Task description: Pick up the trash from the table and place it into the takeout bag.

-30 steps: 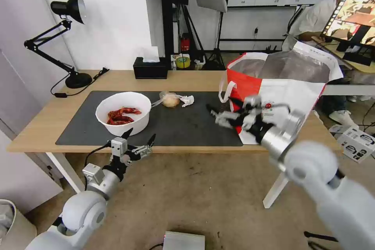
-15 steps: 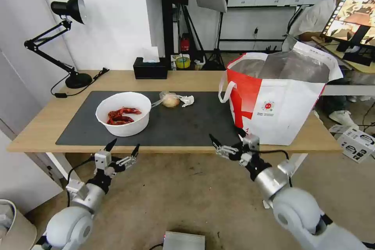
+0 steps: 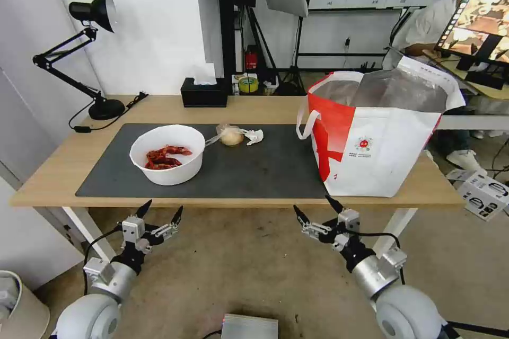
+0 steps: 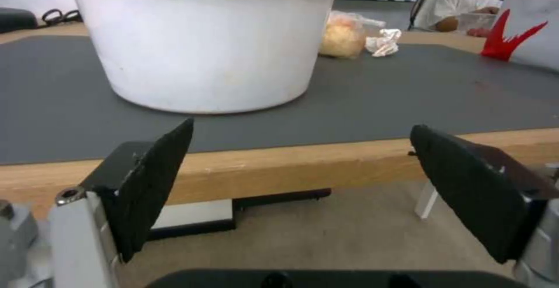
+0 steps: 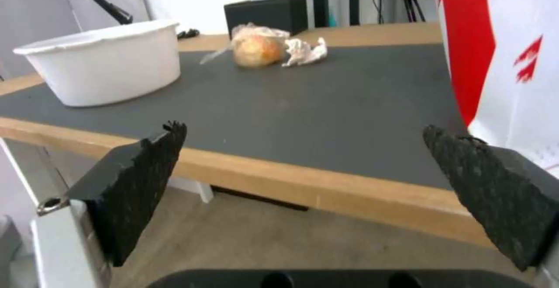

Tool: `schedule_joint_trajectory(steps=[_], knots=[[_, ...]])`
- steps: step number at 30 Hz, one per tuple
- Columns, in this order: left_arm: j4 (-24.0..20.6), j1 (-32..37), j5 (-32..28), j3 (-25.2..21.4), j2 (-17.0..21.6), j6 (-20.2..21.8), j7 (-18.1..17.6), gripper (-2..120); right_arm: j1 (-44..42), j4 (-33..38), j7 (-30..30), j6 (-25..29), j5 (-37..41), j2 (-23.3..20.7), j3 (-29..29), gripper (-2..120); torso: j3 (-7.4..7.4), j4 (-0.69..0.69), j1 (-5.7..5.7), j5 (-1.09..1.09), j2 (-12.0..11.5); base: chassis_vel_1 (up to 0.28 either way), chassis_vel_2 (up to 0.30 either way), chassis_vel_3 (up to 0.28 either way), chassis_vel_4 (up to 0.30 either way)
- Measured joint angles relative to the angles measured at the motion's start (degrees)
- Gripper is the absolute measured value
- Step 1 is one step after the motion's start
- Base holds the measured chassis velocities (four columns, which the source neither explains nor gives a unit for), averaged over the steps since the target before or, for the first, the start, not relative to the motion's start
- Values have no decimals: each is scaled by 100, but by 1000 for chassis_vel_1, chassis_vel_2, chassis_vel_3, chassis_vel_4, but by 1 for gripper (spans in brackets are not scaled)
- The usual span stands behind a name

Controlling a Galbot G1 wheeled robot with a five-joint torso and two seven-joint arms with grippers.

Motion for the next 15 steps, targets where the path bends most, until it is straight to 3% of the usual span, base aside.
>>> schedule_joint_trajectory(steps=[15], knots=[[95,28,6,-16,-16,-15,36,100,103,-156,-11,-3,5,82,-73,100,0,0,0,0,0,0,0,0,0]])
